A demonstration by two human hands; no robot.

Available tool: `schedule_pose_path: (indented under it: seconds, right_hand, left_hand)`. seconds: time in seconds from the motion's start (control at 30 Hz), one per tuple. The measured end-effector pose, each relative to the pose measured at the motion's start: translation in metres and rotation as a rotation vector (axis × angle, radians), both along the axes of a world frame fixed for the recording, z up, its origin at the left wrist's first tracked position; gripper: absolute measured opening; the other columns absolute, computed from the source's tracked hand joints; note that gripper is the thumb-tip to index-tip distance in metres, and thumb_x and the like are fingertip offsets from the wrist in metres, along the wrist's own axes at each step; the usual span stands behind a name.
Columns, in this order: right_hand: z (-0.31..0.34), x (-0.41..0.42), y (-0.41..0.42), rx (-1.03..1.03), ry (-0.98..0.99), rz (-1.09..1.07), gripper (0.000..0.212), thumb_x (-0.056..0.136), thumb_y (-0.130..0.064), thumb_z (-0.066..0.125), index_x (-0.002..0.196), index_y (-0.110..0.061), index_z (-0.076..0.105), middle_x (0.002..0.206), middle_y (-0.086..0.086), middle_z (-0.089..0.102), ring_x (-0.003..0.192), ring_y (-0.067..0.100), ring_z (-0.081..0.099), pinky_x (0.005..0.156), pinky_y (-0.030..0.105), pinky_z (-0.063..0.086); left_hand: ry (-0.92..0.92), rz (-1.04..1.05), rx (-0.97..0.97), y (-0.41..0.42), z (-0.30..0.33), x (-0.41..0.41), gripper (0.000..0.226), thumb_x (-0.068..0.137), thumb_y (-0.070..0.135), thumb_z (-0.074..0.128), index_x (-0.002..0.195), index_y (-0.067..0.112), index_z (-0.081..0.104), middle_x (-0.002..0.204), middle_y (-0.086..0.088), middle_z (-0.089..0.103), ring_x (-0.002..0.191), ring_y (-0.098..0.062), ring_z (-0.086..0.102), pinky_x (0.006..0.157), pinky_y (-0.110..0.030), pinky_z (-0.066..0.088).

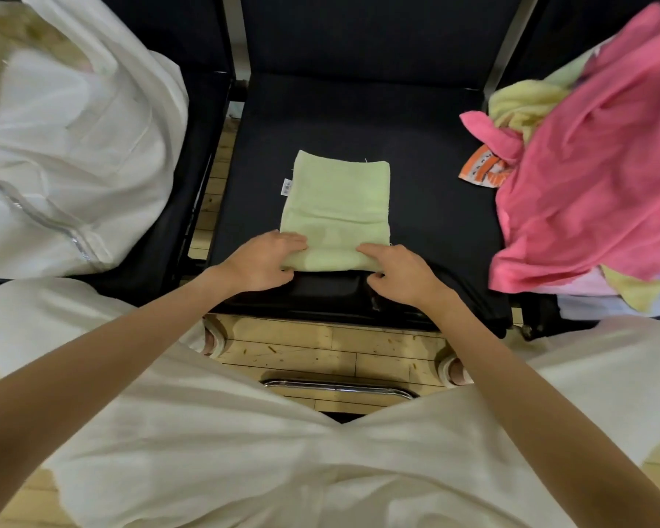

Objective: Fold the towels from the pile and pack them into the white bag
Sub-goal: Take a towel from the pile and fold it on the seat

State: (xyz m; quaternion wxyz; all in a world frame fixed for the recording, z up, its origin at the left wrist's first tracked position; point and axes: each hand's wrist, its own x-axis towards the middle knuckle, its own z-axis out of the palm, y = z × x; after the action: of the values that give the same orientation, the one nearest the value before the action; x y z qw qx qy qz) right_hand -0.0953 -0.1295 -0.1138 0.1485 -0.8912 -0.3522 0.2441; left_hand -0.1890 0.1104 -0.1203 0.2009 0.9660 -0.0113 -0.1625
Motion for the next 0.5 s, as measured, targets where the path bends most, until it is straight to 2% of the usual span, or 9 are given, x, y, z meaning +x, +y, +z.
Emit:
schedule_pose_path:
  seconds: [0.1,0.2,0.23,0.3,0.37,0.43,0.5]
  right_hand:
    - [-0.003,0.009,0.006,0.002,-0.021,-0.041,0.051,0.086,-0.011,0.054,0.137,-0.018,0.049,0.132,0.002,0.057,0.117,0.025,0.053,0.088,0.032,0.045]
    - [-0.006,0.010,0.010,0.058,-0.089,-0.085,0.038,0.085,-0.011,0.054,0.122,-0.016,0.061,0.119,0.002,0.064,0.109,0.024,0.057,0.082,0.032,0.047]
    - [-0.006,0.011,0.011,0.057,-0.117,-0.083,0.034,0.085,-0.012,0.054,0.118,-0.014,0.063,0.114,0.004,0.065,0.105,0.025,0.058,0.080,0.033,0.048]
    - [-0.003,0.010,0.012,0.053,-0.151,-0.081,0.029,0.086,-0.015,0.053,0.112,-0.011,0.064,0.104,0.005,0.066,0.095,0.026,0.060,0.076,0.035,0.050]
    - [0.004,0.009,0.009,0.115,-0.127,-0.137,0.025,0.084,-0.018,0.054,0.105,-0.013,0.065,0.092,0.002,0.067,0.082,0.023,0.062,0.065,0.030,0.047]
    - [0.010,0.006,0.004,0.222,-0.038,-0.224,0.019,0.080,-0.019,0.058,0.097,-0.015,0.068,0.083,-0.002,0.067,0.073,0.020,0.062,0.058,0.030,0.046]
    - [0.018,0.004,-0.001,0.343,0.102,-0.324,0.013,0.077,-0.016,0.062,0.088,-0.015,0.068,0.080,-0.001,0.067,0.071,0.018,0.062,0.060,0.033,0.049]
  left_hand:
    - [-0.006,0.008,0.014,-0.001,0.002,0.007,0.059,0.082,0.018,0.069,0.137,0.015,0.051,0.144,0.000,0.047,0.134,-0.019,0.040,0.115,-0.032,0.026]
    - [-0.039,0.051,0.034,-0.003,0.007,0.009,0.048,0.084,0.019,0.066,0.131,0.016,0.058,0.132,-0.001,0.059,0.120,-0.021,0.052,0.105,-0.034,0.039]
    - [-0.054,0.056,0.045,-0.004,0.009,0.010,0.042,0.085,0.020,0.064,0.126,0.016,0.063,0.121,-0.001,0.064,0.110,-0.021,0.058,0.098,-0.034,0.044]
    - [-0.071,0.060,0.021,-0.005,0.019,0.009,0.025,0.085,0.020,0.062,0.107,0.015,0.072,0.088,0.003,0.068,0.078,-0.014,0.061,0.076,-0.028,0.049]
    - [-0.096,0.102,-0.048,-0.005,0.031,0.006,0.012,0.083,0.020,0.063,0.085,0.013,0.073,0.066,0.006,0.061,0.056,-0.009,0.054,0.058,-0.024,0.042]
    - [-0.140,0.177,-0.153,-0.004,0.039,-0.001,0.007,0.080,0.017,0.065,0.078,0.015,0.071,0.059,0.004,0.061,0.051,-0.012,0.052,0.051,-0.021,0.038]
    - [-0.171,0.240,-0.266,-0.001,0.046,-0.008,0.005,0.078,0.015,0.067,0.079,0.015,0.072,0.065,0.000,0.066,0.058,-0.016,0.058,0.054,-0.024,0.044]
